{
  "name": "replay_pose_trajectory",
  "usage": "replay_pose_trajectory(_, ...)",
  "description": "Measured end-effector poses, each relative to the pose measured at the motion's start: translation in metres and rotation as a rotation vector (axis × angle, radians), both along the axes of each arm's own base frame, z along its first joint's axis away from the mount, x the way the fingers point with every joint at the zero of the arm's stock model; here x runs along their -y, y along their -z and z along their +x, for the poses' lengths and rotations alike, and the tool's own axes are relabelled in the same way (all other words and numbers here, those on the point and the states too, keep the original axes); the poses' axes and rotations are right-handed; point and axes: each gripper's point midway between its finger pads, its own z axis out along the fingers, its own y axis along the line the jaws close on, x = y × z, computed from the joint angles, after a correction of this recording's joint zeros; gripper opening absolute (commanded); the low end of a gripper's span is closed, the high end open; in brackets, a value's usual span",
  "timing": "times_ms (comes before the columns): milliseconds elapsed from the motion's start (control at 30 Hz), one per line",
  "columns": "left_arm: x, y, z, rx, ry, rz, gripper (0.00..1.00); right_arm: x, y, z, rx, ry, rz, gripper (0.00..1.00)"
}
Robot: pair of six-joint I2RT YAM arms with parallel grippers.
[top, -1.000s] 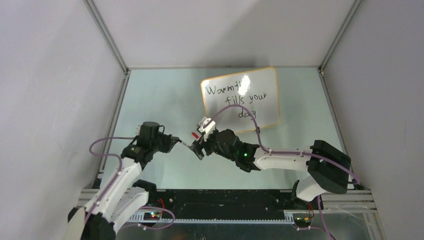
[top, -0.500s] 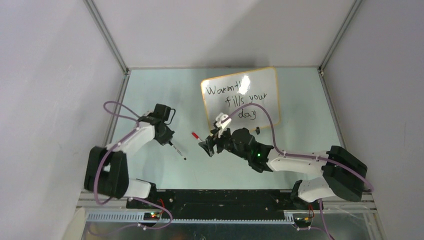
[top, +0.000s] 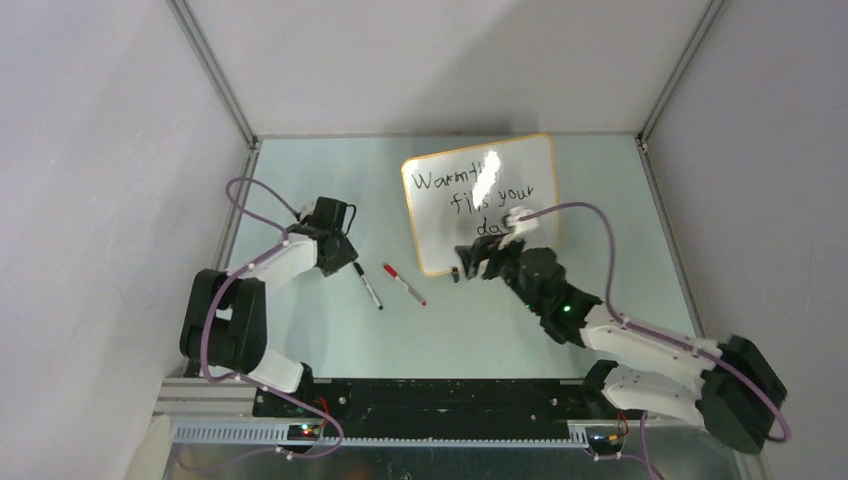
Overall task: Write a sentence on the whiteboard
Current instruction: Put down the whiteboard marker at the center of the board, then reset both arms
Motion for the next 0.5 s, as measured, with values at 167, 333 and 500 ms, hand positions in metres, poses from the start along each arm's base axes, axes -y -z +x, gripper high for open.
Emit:
replay_pose_trajectory(167,0.002,-0.021,0.003,0.1,0.067,-0.005,0.98,0.1,-0.023,0.029,-0.049,0.289,0.09,0.73)
replay_pose_trajectory(333,0.005,-0.051,-0.002,0.233,0.103,-0.04,1.0,0.197,-0.042,0.023,-0.033,0.591,0.179,0.74)
replay_pose_trajectory(500,-0.001,-0.085,0.001,0.376,0.132,-0.007,0.99,0.243,-0.009,0.02,0.025,0.717,0.046,0.78)
